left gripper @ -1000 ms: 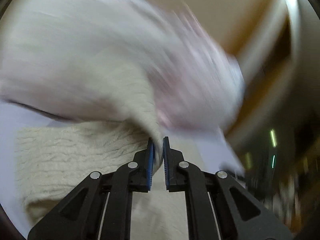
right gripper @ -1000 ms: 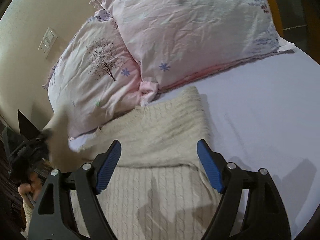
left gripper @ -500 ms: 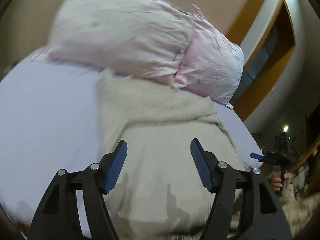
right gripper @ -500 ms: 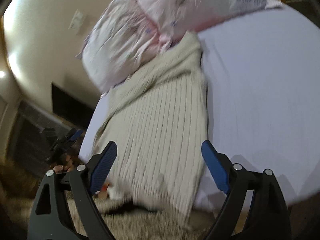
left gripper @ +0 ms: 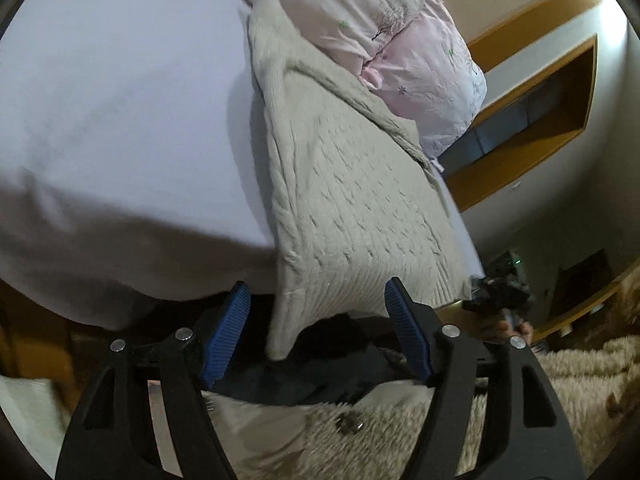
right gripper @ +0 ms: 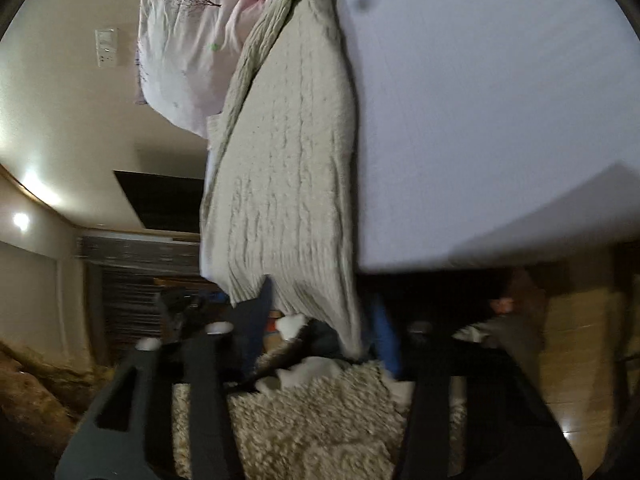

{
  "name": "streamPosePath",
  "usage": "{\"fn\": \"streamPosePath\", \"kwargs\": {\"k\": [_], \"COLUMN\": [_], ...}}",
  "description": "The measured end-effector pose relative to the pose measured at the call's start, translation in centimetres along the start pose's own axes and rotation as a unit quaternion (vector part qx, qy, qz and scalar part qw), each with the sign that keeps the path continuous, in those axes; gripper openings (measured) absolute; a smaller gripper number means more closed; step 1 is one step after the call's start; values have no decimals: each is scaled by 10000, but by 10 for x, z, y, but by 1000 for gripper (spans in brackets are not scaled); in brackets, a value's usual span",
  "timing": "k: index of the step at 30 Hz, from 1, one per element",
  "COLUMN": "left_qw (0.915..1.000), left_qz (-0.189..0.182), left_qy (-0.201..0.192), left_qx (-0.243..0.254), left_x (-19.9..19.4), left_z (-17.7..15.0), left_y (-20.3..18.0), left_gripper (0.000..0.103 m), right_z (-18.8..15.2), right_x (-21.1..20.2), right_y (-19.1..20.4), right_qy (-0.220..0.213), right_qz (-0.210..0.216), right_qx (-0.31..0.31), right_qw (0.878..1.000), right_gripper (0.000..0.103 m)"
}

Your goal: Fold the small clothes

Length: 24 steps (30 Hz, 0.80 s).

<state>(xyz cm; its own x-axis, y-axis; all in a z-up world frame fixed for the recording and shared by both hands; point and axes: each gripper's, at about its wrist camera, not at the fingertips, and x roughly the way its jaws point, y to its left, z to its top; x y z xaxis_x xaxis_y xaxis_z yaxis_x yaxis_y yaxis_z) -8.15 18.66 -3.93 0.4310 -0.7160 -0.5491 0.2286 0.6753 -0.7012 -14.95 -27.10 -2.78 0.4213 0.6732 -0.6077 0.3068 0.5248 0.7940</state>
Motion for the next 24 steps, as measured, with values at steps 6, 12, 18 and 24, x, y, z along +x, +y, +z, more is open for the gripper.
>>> {"fn": "streamPosePath", "kwargs": {"k": [6,12,18,24], "left_qw": [9988,9958,9876,9827], "left_qz": [-370,-840,-500,843], "left_qy": [-4,-326,-1402,-1638], "left_qx": [-311,179,505,-214], "left_x": [11,-13,-10,68], "left_z": [-4,30,166,281], "left_y": [5,-34,-66,-33], "left_gripper": [19,7,7,7], "right_z": [0,30,122,240], "right_x": [3,-23,-32,8], "right_y": [22,92,173,155], "right_qy": [0,-823,-2106,-2923], "right_qz": [100,236,356,-424], "right_qx": [-420,-1421,-2307,-1431], "right_qw": [9991,9861,9493,9446], "right_gripper": [8,8,8,13]}}
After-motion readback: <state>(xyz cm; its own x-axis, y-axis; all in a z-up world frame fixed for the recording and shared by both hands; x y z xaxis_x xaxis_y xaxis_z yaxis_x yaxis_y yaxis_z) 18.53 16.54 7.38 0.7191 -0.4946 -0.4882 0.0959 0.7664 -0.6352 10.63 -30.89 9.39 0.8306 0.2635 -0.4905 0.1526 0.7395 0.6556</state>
